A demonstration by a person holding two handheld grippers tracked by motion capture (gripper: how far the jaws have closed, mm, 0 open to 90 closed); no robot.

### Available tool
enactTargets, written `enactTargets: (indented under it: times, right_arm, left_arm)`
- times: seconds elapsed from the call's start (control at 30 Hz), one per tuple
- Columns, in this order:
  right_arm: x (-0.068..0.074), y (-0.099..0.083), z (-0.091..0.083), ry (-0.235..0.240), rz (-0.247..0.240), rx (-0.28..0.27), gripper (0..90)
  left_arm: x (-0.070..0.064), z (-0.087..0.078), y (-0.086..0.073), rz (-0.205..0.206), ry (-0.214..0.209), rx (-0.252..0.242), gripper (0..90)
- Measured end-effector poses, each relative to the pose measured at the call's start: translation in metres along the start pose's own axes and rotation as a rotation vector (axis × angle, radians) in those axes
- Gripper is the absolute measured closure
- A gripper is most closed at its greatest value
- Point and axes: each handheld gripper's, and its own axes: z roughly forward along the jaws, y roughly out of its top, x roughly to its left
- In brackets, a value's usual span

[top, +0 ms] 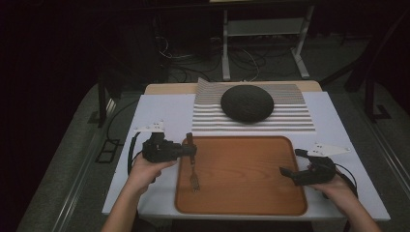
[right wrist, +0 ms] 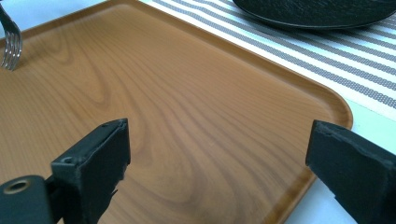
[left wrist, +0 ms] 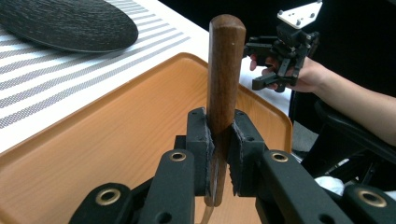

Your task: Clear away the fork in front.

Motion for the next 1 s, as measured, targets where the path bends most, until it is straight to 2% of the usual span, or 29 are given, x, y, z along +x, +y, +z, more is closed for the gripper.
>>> enactTargets:
  times: [0.13, 0.37, 0.57, 0.67, 1.0]
  right_arm:
    - [0.000, 0.000, 0.000, -0.001, 0.000, 0.001, 6.4]
    - [-0.001, 0.000, 0.000, -0.007, 0.003, 0.002, 6.4]
    - [-0.002, 0.000, -0.001, -0.010, 0.005, 0.000, 6.5]
    - [-0.002, 0.000, 0.000, -0.012, 0.001, 0.002, 6.6]
    - [0.000, 0.000, 0.002, -0.004, -0.014, 0.010, 6.8]
  left_arm:
    - [0.006, 0.007, 0.002, 0.010, 0.039, 0.011, 78.5]
    - [0.021, 0.026, 0.008, -0.001, 0.075, 0.055, 76.0]
    - [0.032, 0.047, 0.009, -0.021, 0.075, 0.101, 74.5]
    - [0.035, 0.059, 0.004, -0.038, 0.073, 0.126, 73.6]
    - [0.041, 0.079, -0.014, -0.077, 0.066, 0.192, 72.2]
